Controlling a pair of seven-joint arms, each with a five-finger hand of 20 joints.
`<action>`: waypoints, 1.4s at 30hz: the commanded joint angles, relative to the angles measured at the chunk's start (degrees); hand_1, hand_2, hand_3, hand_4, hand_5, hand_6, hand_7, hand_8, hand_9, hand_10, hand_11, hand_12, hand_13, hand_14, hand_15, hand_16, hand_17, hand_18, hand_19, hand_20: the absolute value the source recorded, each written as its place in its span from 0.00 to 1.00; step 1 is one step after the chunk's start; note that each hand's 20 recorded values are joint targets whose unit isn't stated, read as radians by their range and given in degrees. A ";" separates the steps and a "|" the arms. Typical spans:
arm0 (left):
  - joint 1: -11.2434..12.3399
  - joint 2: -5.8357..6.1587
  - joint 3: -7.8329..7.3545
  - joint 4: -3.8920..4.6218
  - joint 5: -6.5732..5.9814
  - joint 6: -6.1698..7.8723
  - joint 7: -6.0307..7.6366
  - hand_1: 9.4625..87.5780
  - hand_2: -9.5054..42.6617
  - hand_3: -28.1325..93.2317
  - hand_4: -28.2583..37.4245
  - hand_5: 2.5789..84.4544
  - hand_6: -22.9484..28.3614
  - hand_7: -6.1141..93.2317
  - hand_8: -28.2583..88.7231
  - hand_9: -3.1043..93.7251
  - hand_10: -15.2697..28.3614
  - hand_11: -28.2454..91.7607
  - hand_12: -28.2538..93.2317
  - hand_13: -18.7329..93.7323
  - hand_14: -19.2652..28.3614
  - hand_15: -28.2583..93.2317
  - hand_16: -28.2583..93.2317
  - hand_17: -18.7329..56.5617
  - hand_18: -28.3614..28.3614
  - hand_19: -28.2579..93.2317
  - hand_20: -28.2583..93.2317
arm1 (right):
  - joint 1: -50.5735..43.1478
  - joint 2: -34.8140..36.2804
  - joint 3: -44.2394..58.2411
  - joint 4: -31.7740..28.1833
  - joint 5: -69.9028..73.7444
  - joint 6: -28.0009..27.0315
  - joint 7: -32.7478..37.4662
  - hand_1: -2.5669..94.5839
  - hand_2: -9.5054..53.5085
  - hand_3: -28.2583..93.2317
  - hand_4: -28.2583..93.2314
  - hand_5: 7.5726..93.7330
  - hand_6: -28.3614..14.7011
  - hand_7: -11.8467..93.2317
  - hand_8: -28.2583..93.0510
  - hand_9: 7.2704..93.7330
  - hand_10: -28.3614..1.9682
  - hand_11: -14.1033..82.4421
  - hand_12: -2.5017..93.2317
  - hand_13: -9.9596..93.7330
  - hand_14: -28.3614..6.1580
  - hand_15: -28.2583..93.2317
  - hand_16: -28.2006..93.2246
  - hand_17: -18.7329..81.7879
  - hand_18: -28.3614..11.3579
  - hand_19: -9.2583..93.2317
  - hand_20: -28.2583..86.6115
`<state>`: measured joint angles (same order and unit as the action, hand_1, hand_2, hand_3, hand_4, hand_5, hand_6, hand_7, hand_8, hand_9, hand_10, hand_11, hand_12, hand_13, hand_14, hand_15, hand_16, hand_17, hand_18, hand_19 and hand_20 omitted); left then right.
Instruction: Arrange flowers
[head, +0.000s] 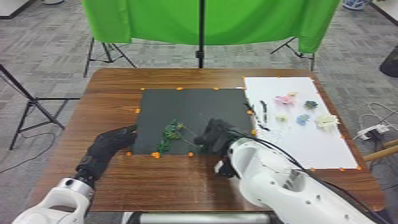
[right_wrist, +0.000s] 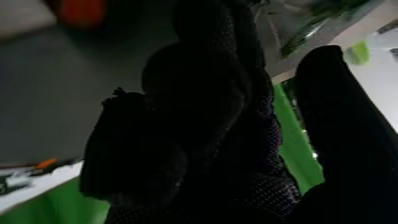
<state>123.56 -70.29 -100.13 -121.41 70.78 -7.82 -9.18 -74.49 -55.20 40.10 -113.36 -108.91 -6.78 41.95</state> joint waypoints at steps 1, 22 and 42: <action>-0.28 -0.15 0.17 0.58 0.14 -1.25 -1.71 0.23 0.25 0.73 0.07 0.51 0.55 0.13 0.21 0.45 0.66 0.35 0.34 0.41 0.79 0.40 0.25 0.23 0.75 0.33 0.40 | -1.94 0.18 0.20 -0.96 2.95 1.20 -1.60 0.36 0.22 0.71 0.16 0.86 0.54 0.23 0.18 0.98 0.46 0.46 0.27 1.00 0.69 0.67 0.45 0.89 0.54 1.00 0.55; 0.97 -0.62 -0.41 -0.37 0.45 -1.34 -2.64 0.23 0.25 0.72 0.07 0.51 0.55 0.13 0.21 0.45 0.66 0.34 0.34 0.41 0.79 0.40 0.25 0.22 0.75 0.34 0.39 | 4.19 8.69 13.73 8.44 -7.39 0.97 4.32 0.34 0.00 0.71 0.15 0.74 0.49 0.19 0.18 0.94 0.46 0.48 0.28 1.00 0.70 0.64 0.50 0.86 0.51 1.00 0.61; 0.76 -1.01 -1.05 -0.28 0.20 -2.89 -4.72 0.23 0.25 0.72 0.07 0.51 0.55 0.12 0.21 0.45 0.67 0.34 0.34 0.41 0.79 0.40 0.25 0.22 0.75 0.34 0.39 | 11.89 4.83 0.13 21.58 -9.33 -8.04 6.49 0.27 0.00 0.64 0.11 0.76 0.43 0.21 0.18 0.93 0.41 0.49 0.27 1.00 0.67 0.64 0.50 0.87 0.57 1.00 0.55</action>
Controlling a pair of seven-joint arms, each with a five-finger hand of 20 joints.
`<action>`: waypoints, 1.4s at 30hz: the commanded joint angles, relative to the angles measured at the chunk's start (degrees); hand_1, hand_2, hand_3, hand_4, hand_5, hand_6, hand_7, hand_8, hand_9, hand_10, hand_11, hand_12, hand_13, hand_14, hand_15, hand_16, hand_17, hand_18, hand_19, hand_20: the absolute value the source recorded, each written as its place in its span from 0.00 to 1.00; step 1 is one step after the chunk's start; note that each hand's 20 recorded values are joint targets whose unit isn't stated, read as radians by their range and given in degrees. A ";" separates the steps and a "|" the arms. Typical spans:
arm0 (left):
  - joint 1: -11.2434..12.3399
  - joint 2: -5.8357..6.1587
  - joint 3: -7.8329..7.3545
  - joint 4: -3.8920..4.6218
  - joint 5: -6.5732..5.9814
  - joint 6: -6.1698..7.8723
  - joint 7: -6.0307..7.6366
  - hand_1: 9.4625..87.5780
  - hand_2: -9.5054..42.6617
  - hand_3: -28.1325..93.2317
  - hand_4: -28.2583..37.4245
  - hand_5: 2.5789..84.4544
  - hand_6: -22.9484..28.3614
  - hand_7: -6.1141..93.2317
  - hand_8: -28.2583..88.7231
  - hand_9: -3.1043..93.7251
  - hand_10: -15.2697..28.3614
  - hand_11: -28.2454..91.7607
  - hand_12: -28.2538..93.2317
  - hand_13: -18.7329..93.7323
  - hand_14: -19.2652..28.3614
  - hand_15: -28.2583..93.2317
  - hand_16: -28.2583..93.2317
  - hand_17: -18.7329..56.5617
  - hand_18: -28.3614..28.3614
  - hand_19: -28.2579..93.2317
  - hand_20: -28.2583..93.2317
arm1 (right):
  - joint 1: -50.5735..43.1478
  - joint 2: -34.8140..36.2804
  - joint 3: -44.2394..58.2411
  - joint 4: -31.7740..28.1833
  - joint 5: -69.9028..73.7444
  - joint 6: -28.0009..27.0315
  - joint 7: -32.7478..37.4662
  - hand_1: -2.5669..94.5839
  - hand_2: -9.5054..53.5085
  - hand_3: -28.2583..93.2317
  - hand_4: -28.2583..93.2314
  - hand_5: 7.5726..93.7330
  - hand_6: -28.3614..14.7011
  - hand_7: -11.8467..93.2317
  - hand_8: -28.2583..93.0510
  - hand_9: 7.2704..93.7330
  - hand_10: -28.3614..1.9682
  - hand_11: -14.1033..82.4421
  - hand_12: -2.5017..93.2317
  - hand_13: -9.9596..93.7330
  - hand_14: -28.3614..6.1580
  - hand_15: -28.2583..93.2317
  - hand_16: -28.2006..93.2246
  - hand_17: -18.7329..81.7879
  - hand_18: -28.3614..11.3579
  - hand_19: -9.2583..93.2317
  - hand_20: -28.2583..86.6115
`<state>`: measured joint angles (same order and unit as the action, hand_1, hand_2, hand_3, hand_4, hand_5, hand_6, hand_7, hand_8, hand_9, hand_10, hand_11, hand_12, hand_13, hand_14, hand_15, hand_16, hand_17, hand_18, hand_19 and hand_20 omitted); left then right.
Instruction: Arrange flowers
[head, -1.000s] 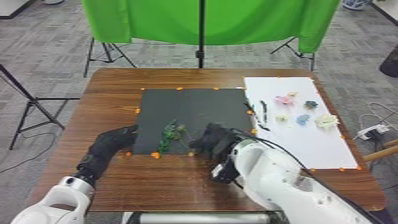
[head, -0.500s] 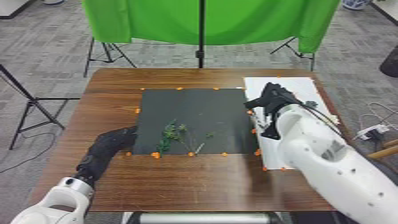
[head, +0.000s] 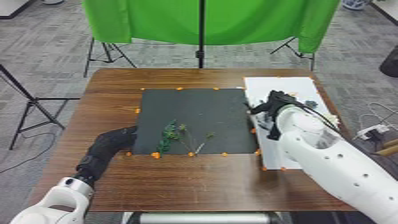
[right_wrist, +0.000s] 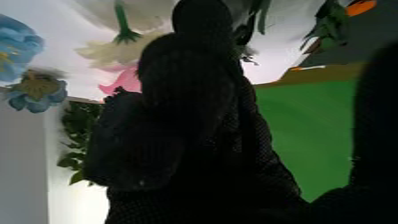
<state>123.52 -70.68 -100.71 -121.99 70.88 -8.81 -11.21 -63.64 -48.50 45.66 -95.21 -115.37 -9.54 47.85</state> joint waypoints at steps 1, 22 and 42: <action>0.69 -0.60 -0.48 0.31 0.08 -2.05 -2.90 0.23 0.25 0.72 0.07 0.51 0.55 0.12 0.21 0.45 0.67 0.34 0.34 0.41 0.79 0.40 0.25 0.22 0.75 0.34 0.39 | 1.42 -2.09 -6.75 3.88 -4.26 -6.14 0.75 0.27 0.00 0.64 0.10 0.77 0.43 0.21 0.18 0.93 0.41 0.49 0.27 1.00 0.67 0.63 0.50 0.88 0.57 0.99 0.55; -0.31 -0.75 -0.23 0.26 0.32 -2.85 -5.67 0.23 0.27 0.72 0.07 0.50 0.56 0.12 0.21 0.44 0.68 0.34 0.33 0.41 0.80 0.41 0.25 0.21 0.75 0.35 0.39 | -1.71 -2.72 -4.33 3.24 -0.75 4.11 -0.42 0.61 0.05 0.67 0.17 0.91 0.59 0.34 0.44 1.00 0.52 0.60 0.26 1.00 0.72 0.78 0.43 0.94 0.52 1.00 0.70; -0.45 -1.02 -0.58 0.39 0.07 -4.38 -6.03 0.23 0.27 0.72 0.08 0.50 0.57 0.12 0.21 0.44 0.68 0.35 0.33 0.40 0.80 0.41 0.24 0.20 0.75 0.36 0.39 | -14.45 -6.50 4.18 -14.45 -0.25 5.51 -2.22 0.60 0.04 0.71 0.19 0.92 0.59 0.36 0.44 1.00 0.54 0.64 0.24 1.00 0.73 0.80 0.42 0.95 0.50 1.00 0.74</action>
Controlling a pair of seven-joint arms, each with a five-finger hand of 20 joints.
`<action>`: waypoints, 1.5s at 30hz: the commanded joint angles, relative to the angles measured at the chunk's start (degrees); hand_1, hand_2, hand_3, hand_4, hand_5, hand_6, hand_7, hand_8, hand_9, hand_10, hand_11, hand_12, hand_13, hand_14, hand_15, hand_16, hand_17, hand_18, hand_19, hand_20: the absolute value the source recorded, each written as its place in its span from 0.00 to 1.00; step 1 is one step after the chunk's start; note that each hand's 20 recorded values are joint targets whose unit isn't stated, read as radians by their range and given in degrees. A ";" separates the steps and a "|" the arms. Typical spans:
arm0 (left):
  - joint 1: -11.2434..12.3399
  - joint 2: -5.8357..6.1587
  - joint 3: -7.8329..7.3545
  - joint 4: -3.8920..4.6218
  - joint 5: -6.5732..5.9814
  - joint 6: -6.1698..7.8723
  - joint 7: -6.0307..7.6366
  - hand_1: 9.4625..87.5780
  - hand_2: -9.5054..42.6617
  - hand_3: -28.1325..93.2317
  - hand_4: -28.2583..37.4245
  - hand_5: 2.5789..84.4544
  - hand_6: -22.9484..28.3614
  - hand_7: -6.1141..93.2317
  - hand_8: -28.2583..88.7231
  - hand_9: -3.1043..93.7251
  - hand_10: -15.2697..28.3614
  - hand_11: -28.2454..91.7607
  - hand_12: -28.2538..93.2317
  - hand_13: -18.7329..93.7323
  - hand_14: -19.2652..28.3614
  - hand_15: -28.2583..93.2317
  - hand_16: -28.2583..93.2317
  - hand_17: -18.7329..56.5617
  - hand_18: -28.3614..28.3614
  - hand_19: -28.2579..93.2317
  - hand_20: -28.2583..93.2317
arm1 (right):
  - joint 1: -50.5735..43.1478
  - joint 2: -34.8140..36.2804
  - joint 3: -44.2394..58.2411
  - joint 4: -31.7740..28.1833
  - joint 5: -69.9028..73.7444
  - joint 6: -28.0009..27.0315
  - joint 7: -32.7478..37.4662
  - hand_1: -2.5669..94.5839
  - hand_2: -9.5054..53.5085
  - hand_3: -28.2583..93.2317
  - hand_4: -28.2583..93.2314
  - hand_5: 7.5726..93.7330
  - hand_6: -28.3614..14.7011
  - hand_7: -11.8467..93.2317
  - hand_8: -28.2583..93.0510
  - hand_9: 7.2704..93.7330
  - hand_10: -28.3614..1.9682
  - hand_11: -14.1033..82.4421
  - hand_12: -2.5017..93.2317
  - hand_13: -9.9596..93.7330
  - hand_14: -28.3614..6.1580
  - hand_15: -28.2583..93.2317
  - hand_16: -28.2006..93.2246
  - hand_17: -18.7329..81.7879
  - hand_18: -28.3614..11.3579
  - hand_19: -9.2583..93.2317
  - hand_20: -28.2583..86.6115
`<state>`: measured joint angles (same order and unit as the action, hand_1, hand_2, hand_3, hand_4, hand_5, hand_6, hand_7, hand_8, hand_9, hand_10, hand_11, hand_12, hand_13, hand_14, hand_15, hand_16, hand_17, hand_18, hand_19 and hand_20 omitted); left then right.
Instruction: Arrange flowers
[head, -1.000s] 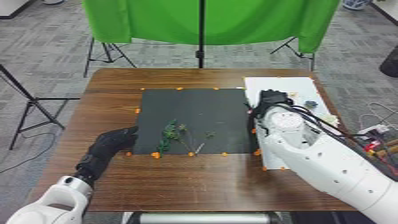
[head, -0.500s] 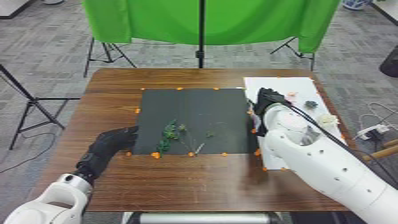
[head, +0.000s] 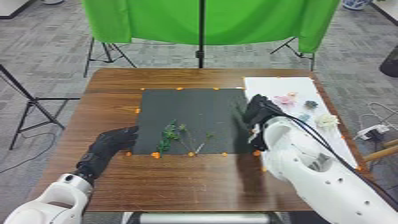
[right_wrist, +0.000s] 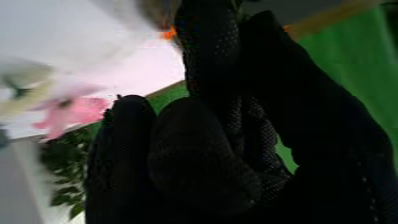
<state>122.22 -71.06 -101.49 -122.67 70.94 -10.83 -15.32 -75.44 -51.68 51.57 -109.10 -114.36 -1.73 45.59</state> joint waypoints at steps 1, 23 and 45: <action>0.82 -0.63 0.09 1.07 -0.03 -2.77 -1.90 0.23 0.27 0.72 0.08 0.50 0.57 0.12 0.21 0.44 0.68 0.35 0.33 0.40 0.80 0.41 0.24 0.20 0.75 0.36 0.39 | -3.17 -3.74 -1.66 -0.26 -1.50 -2.32 0.26 0.60 0.04 0.71 0.19 0.92 0.58 0.36 0.44 1.00 0.54 0.64 0.24 1.00 0.73 0.80 0.42 0.95 0.50 1.00 0.74; 1.10 -0.98 -0.66 1.13 0.31 -5.47 -1.89 0.22 0.23 0.72 0.09 0.48 0.57 0.10 0.21 0.42 0.67 0.33 0.34 0.39 0.80 0.39 0.25 0.20 0.75 0.35 0.39 | -7.91 -2.79 3.09 -3.52 0.56 -2.22 -1.15 0.38 0.00 0.67 0.12 0.92 0.55 0.39 0.19 1.00 0.53 0.60 0.25 1.00 0.72 0.78 0.42 0.94 0.53 1.00 0.71; 0.87 -0.95 -0.52 1.13 0.16 -5.84 -2.41 0.22 0.24 0.71 0.09 0.48 0.57 0.10 0.21 0.42 0.67 0.33 0.34 0.39 0.80 0.39 0.26 0.20 0.75 0.35 0.39 | -16.51 -0.84 9.78 -11.98 12.17 -12.78 0.13 0.29 0.24 0.65 0.14 0.91 0.54 0.26 0.18 1.00 0.46 0.57 0.26 1.00 0.68 0.76 0.44 0.92 0.49 1.00 0.72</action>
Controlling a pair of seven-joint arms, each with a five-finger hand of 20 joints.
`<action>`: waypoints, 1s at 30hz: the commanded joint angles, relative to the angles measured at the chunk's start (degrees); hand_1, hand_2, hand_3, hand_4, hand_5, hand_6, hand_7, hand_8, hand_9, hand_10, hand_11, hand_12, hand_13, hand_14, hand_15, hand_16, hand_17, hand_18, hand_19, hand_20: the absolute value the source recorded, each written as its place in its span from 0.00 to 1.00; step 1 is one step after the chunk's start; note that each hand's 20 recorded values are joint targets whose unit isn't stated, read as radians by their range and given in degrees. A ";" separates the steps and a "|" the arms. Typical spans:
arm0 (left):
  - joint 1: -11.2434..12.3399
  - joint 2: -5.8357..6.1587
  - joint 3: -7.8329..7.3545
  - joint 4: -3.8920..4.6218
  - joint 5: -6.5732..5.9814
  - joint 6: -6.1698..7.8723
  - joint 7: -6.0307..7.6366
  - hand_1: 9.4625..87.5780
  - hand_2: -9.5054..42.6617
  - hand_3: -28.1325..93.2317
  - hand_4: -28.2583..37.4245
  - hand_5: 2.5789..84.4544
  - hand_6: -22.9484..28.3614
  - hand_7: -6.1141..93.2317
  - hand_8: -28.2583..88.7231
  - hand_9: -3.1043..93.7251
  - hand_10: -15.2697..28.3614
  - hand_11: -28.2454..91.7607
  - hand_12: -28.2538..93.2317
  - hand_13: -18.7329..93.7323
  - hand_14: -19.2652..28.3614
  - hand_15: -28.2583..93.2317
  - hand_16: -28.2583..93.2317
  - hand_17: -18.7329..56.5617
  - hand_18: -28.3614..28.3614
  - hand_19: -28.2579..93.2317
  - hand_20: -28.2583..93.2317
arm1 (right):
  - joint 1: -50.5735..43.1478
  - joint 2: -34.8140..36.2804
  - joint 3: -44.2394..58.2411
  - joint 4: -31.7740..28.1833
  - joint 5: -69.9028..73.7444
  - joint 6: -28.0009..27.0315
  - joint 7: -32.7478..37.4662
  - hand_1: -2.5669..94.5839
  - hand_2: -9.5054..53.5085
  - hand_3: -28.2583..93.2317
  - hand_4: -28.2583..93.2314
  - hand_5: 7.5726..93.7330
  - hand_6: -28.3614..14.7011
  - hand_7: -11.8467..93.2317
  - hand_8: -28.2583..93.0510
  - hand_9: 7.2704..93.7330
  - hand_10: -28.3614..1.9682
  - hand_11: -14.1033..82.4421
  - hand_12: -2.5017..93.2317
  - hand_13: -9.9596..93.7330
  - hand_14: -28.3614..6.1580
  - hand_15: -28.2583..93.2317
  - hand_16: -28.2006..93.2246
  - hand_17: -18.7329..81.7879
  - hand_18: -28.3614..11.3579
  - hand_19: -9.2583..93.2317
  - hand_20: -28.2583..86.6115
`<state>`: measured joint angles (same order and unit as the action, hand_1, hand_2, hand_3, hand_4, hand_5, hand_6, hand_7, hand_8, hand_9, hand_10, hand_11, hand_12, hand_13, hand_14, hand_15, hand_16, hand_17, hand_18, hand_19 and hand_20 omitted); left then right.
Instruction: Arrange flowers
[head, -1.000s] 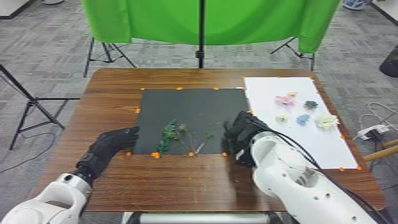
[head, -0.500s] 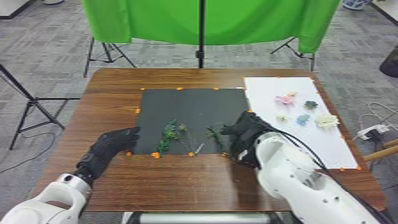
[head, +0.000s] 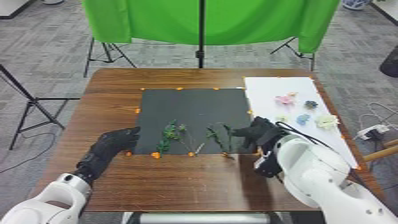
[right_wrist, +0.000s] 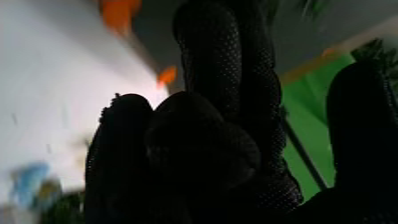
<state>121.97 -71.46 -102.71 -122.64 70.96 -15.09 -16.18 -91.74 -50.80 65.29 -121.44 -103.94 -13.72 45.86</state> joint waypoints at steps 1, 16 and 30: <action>0.90 -0.52 0.71 1.13 -0.02 -1.75 -1.90 0.23 0.24 0.71 0.09 0.48 0.57 0.10 0.21 0.42 0.67 0.33 0.34 0.39 0.80 0.39 0.26 0.20 0.75 0.35 0.39 | 0.20 -1.86 -4.28 0.46 1.91 -1.19 -0.14 0.29 0.24 0.65 0.14 0.91 0.54 0.26 0.18 1.00 0.46 0.56 0.26 1.00 0.68 0.76 0.44 0.92 0.49 1.00 0.72; 2.04 -0.92 0.40 0.64 -0.08 -2.21 -1.90 0.23 0.25 0.71 0.09 0.48 0.57 0.10 0.21 0.42 0.67 0.33 0.34 0.39 0.80 0.39 0.25 0.20 0.75 0.35 0.39 | 1.98 -2.30 -2.24 0.78 1.92 0.01 0.15 0.29 0.25 0.64 0.15 0.90 0.54 0.25 0.18 1.00 0.46 0.56 0.26 1.00 0.68 0.75 0.44 0.92 0.49 1.00 0.71; 0.15 -0.14 1.31 1.36 -0.48 -2.36 -3.14 0.23 0.25 0.71 0.09 0.49 0.57 0.10 0.21 0.42 0.67 0.33 0.34 0.39 0.80 0.39 0.25 0.20 0.75 0.35 0.39 | 6.14 6.33 0.48 4.87 -19.02 7.22 0.74 0.39 0.09 0.74 0.15 0.59 0.59 0.20 0.19 0.73 0.33 0.32 0.27 0.92 0.61 0.71 0.52 0.80 0.39 1.00 0.72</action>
<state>122.33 -71.78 -103.00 -123.08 70.86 -16.06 -16.90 -91.95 -49.09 67.76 -122.81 -115.56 -1.17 44.02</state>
